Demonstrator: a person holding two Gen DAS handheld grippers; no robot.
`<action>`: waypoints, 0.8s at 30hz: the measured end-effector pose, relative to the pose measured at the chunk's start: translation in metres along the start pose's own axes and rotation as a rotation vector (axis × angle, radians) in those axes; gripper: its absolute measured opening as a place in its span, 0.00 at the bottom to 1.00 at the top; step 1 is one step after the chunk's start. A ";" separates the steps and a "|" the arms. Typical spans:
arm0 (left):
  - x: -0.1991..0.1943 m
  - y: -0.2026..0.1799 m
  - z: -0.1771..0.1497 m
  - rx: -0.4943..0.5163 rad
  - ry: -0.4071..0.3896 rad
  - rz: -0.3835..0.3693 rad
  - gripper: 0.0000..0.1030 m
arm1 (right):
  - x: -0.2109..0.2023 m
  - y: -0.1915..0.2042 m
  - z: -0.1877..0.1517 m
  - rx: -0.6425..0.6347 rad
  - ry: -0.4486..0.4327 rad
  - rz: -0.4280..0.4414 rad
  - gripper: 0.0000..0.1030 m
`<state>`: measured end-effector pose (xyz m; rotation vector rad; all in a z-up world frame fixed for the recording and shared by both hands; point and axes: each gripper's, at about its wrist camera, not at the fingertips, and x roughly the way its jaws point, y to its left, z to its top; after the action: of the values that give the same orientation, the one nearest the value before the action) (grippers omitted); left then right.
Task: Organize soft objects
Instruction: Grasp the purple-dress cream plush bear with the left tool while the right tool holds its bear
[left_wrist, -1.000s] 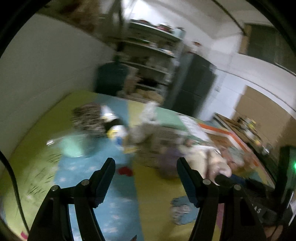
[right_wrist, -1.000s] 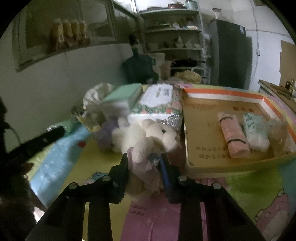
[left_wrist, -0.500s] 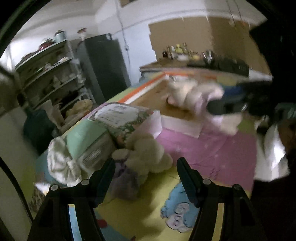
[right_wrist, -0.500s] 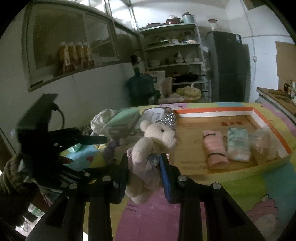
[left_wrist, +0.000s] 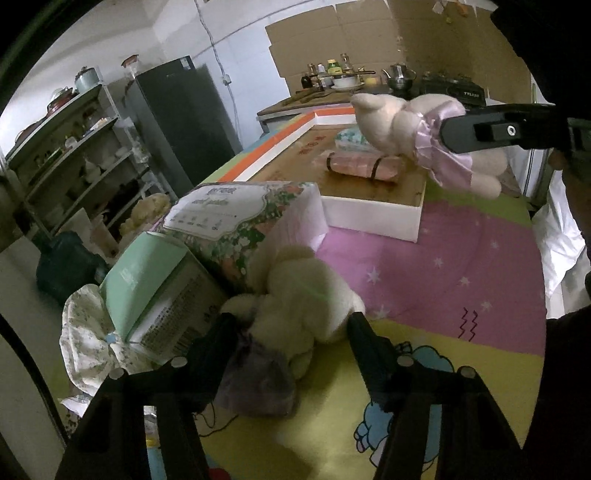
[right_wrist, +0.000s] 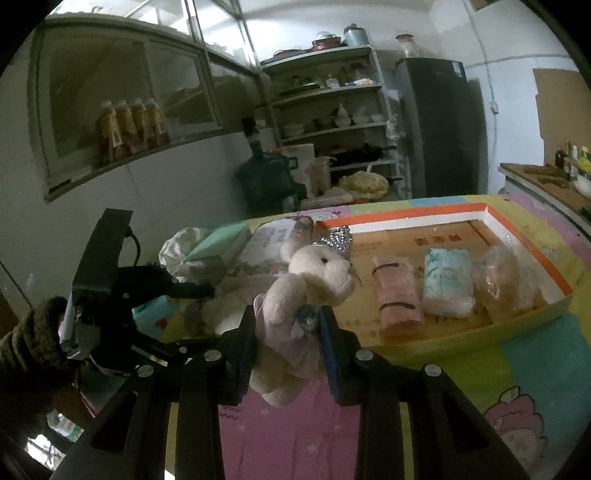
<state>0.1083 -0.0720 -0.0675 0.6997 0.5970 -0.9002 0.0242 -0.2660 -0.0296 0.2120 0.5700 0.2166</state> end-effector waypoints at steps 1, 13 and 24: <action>-0.002 0.000 -0.002 0.000 -0.002 0.003 0.55 | 0.000 -0.001 0.000 0.003 0.001 0.000 0.32; -0.023 0.007 -0.011 -0.237 -0.058 0.003 0.39 | 0.001 -0.002 -0.001 0.011 -0.001 0.003 0.32; -0.054 -0.019 0.007 -0.293 -0.152 0.044 0.39 | -0.011 -0.006 0.003 0.012 -0.040 -0.010 0.32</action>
<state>0.0667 -0.0589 -0.0299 0.3755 0.5612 -0.7961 0.0177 -0.2746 -0.0232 0.2249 0.5329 0.1986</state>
